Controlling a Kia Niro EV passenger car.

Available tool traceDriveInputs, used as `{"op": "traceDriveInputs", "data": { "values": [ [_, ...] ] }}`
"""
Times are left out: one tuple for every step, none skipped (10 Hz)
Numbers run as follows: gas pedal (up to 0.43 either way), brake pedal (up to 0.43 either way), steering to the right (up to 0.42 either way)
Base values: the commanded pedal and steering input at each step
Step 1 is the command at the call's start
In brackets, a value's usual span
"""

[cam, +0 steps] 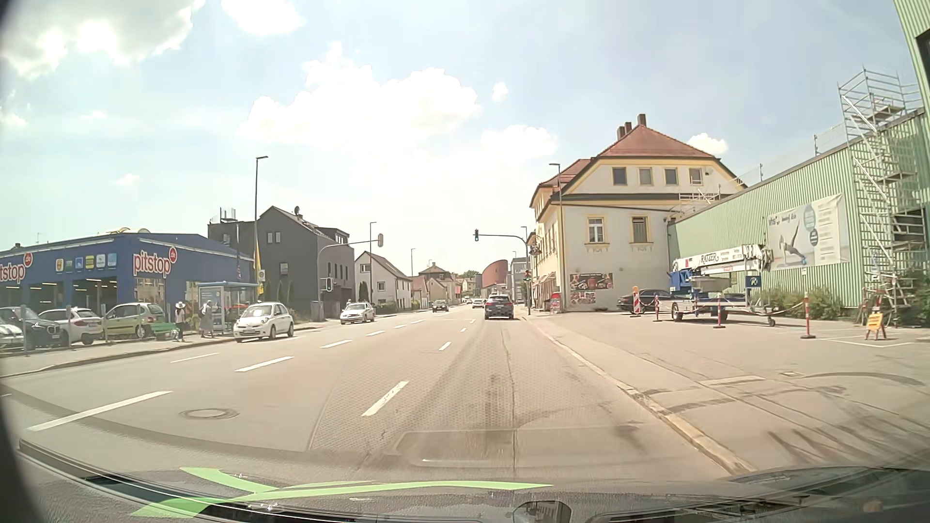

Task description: Follow the waypoints while adhering to traffic rules and regulations

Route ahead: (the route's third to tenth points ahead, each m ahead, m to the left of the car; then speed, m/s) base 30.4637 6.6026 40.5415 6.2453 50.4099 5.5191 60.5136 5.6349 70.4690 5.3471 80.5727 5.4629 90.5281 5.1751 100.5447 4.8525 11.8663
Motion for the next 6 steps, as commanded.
{"op": "traceDriveInputs", "data": {
  "values": [
    [0.169, 0.0, -0.005],
    [0.169, 0.0, -0.005],
    [0.169, 0.0, -0.005],
    [0.169, 0.0, -0.005],
    [0.169, 0.0, -0.005],
    [0.169, 0.0, -0.005]
  ]
}}
